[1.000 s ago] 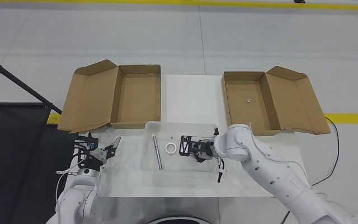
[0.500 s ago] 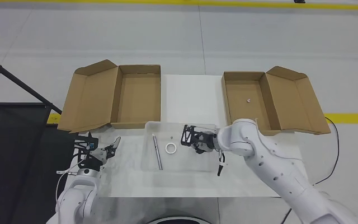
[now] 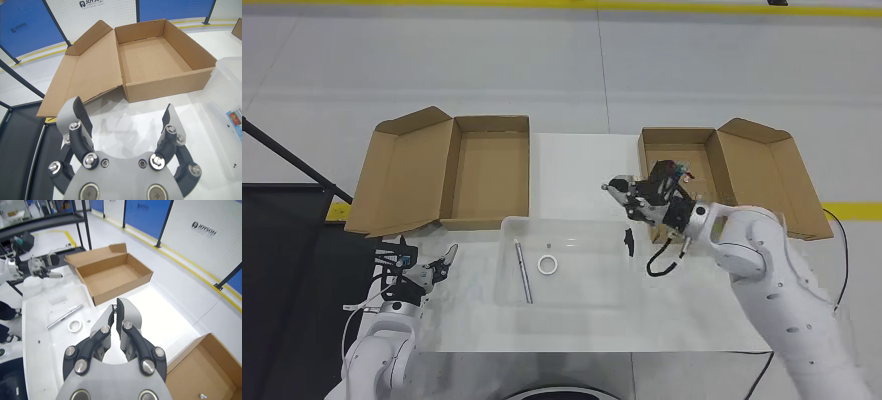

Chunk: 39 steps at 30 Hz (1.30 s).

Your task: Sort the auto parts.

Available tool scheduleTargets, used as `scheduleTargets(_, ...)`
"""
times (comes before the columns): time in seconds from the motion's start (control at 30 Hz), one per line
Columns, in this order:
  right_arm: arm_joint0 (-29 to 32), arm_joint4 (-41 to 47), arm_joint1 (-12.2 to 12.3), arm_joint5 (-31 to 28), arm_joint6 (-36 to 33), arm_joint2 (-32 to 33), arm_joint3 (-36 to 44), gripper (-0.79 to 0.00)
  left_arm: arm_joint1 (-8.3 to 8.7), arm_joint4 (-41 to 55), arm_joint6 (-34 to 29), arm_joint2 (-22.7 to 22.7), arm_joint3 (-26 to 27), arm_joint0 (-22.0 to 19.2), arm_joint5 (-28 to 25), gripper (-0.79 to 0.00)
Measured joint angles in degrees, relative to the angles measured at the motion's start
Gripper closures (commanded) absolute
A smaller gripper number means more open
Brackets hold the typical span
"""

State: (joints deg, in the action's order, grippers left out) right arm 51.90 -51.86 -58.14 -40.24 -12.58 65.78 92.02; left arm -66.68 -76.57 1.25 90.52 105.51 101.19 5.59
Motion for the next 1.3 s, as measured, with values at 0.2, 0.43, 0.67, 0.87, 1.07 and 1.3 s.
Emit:
scheduleTargets(0.2,3.0,0.6,0.8,-4.0,11.0,6.6,-1.2,0.000,0.00,0.0,0.0,0.0,0.0,0.0,0.0,-0.785)
scheduleTargets(0.43,1.8,-4.5,1.3,7.1,-10.5,6.7,0.7,0.000,0.00,0.0,0.0,0.0,0.0,0.0,0.0,-0.785)
scheduleTargets(0.67,-4.2,-10.2,0.6,20.9,-36.6,2.5,-3.3,0.000,0.00,0.0,0.0,0.0,0.0,0.0,0.0,-0.785)
scheduleTargets(0.87,-12.5,-8.5,-1.2,21.3,-47.2,-3.5,-16.9,0.000,0.00,0.0,0.0,0.0,0.0,0.0,0.0,-0.785)
scheduleTargets(1.07,-18.0,-7.5,-3.1,21.7,-44.6,-7.7,-28.1,0.000,0.00,0.0,0.0,0.0,0.0,0.0,0.0,-0.785)
scheduleTargets(1.3,-21.6,-7.0,-4.7,22.3,-42.9,-10.6,-35.6,0.000,0.00,0.0,0.0,0.0,0.0,0.0,0.0,-0.785)
